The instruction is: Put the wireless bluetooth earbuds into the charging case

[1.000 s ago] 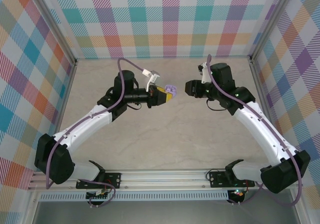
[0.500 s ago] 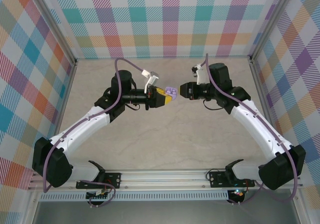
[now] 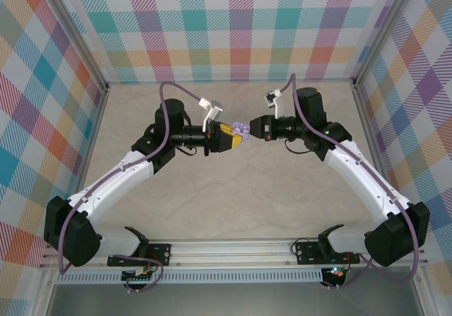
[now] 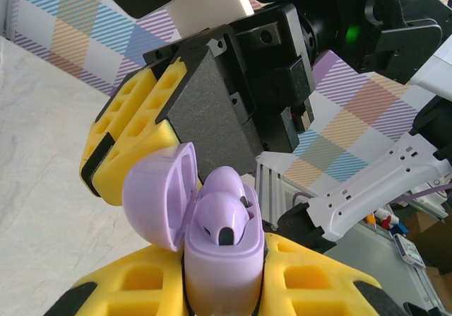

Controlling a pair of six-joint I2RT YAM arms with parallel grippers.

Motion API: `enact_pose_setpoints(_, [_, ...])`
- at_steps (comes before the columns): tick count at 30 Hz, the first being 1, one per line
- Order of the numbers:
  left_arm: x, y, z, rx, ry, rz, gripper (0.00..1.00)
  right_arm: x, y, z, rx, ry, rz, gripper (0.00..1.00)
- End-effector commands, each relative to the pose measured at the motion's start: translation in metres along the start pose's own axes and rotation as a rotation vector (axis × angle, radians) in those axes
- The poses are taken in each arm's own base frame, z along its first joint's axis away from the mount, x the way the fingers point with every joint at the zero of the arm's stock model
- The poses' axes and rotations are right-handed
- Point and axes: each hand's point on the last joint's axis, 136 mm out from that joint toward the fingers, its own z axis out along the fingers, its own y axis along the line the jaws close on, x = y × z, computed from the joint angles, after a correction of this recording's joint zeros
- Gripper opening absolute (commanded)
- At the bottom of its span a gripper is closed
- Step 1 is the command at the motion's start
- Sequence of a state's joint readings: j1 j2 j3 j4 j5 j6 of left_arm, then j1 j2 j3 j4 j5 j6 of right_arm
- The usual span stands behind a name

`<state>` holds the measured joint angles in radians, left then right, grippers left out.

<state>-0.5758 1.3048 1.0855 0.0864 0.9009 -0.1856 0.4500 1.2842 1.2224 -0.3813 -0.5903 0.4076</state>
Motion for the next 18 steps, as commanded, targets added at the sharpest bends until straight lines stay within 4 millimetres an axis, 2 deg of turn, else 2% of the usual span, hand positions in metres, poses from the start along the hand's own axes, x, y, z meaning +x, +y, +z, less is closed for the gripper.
enact_pose_setpoints(1, [-0.014, -0.018, 0.000, 0.046, -0.028, 0.067, 0.07, -0.007, 0.013, -0.005, -0.060, -0.026, -0.030, 0.21])
enact_pose_setpoints(18, [-0.005, -0.001, 0.007, 0.006, -0.001, 0.012, 0.08, -0.011, 0.027, -0.017, -0.091, -0.067, -0.079, 0.21])
